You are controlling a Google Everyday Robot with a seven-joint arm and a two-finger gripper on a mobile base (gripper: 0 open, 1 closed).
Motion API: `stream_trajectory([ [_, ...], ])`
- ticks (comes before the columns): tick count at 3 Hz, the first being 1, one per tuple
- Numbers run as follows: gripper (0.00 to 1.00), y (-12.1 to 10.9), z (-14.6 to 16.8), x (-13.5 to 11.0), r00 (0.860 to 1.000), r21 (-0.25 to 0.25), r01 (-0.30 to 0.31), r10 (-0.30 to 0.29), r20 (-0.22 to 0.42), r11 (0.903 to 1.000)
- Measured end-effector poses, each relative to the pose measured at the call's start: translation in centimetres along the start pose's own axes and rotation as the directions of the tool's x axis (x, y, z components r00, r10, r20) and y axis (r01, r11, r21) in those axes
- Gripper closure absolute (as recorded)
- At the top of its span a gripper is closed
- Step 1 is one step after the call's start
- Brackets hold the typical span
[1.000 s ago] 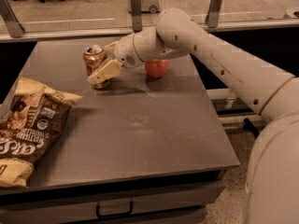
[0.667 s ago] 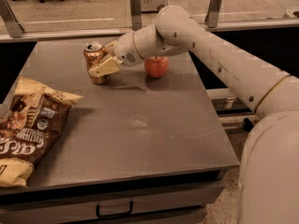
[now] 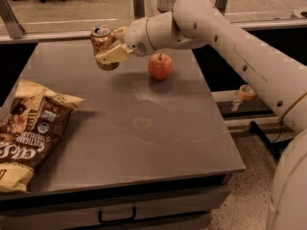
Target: Pick orange can
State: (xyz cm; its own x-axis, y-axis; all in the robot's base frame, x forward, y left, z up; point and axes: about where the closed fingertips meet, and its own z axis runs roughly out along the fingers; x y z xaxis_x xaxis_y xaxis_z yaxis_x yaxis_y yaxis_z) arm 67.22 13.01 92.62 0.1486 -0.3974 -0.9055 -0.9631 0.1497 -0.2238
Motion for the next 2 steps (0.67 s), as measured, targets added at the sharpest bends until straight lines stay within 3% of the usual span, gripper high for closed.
stream_trajectory([
  [1,1.0,-0.28,-2.48,-2.11,1.0,0.047,-0.006,0.004,0.03,0.9989],
  [2,1.0,-0.33,-2.61,-2.14,1.0,0.05,-0.006,0.005,0.031,0.9987],
])
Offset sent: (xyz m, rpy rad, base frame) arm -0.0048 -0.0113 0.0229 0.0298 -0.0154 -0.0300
